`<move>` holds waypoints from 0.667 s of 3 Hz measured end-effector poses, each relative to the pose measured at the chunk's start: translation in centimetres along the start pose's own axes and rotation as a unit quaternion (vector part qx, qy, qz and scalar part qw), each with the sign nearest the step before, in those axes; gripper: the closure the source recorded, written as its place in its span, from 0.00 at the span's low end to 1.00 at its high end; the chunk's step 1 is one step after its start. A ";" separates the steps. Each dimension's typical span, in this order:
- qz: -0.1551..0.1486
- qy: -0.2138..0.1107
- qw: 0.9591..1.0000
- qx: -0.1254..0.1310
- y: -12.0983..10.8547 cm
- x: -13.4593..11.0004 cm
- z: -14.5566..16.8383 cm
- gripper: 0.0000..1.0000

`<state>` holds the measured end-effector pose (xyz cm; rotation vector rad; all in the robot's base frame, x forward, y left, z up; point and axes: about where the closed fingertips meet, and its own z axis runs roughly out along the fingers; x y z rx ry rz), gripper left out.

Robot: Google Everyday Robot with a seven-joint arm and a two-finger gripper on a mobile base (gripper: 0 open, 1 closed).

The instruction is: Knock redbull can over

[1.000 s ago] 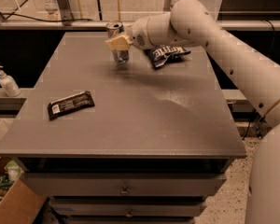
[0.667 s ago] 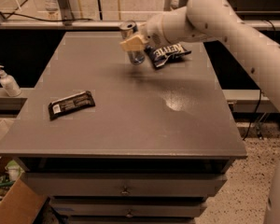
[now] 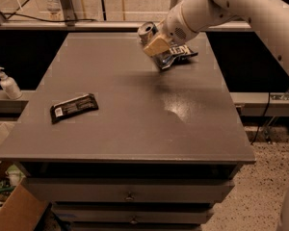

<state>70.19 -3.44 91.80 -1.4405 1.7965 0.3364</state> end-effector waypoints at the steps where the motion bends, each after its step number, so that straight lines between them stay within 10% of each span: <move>1: -0.031 0.051 0.998 -0.030 1.2 1.3 -2.0 1.00; 2: -0.059 0.075 0.992 -0.085 3.6 1.7 -1.6 1.00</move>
Offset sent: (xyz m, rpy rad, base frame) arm -0.0703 -0.0067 -0.0219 -0.2550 0.1643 0.2959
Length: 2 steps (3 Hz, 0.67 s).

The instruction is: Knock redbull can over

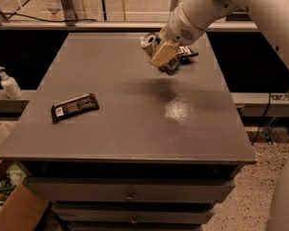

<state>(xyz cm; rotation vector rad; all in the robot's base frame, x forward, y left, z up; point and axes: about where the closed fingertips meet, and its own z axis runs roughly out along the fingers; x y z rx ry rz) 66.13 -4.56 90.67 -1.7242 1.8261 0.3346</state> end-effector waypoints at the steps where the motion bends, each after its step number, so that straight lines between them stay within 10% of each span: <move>1: -0.028 -0.003 0.998 -0.051 2.4 -1.6 1.9 1.00; 2: -0.045 0.000 0.995 -0.087 4.1 -3.0 4.2 0.83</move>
Offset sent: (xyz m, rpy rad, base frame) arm -0.0439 0.0819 -0.0366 -0.0451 0.1387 0.2482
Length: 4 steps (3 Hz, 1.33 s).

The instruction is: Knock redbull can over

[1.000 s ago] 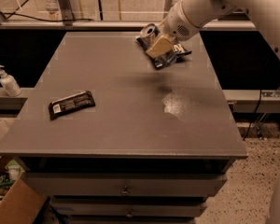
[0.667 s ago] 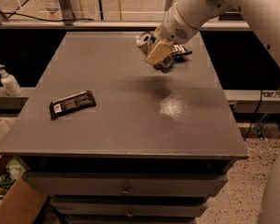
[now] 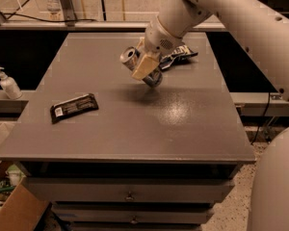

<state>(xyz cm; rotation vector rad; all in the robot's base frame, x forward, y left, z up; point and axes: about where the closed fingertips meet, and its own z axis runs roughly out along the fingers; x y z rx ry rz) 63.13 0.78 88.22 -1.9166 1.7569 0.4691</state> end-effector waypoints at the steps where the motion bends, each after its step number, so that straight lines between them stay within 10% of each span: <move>1: -0.011 0.002 1.000 -0.023 0.9 -1.0 1.8 0.59; 4: -0.021 -0.013 0.999 -0.044 2.4 -3.3 3.9 0.00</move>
Offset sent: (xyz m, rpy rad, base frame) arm -0.0218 0.0408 -0.0210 -0.0088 0.0522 0.0927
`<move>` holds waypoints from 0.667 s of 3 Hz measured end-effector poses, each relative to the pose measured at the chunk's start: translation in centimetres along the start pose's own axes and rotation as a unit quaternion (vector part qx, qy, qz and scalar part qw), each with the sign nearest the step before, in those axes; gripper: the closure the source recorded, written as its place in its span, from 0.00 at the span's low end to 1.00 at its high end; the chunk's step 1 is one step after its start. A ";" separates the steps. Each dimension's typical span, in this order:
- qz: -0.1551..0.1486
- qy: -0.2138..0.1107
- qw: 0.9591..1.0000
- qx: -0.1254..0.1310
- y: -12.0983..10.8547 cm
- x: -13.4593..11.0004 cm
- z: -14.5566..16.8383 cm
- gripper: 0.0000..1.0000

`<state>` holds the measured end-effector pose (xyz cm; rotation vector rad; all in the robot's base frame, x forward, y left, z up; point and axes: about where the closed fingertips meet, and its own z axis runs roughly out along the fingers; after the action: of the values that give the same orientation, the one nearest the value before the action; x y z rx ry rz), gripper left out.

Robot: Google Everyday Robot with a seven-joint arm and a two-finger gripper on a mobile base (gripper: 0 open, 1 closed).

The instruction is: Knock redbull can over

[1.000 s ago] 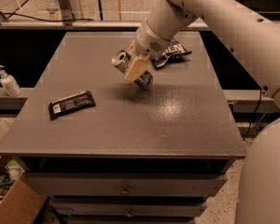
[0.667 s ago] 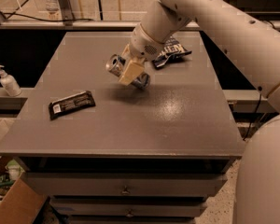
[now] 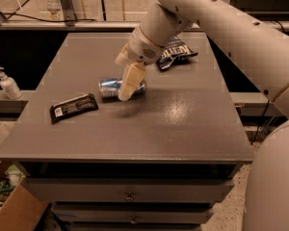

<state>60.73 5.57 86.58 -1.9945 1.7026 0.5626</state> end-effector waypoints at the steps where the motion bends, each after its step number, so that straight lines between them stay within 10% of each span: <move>1: 0.004 -0.008 1.000 0.007 0.2 -0.7 -0.3 0.00; 2: 0.028 -0.033 0.998 0.038 0.1 0.0 -1.3 0.00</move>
Offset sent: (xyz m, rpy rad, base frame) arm 0.0158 -0.0406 0.0234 0.1834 -0.0726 -0.2330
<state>60.67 4.77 87.66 -1.8609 1.7176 0.5692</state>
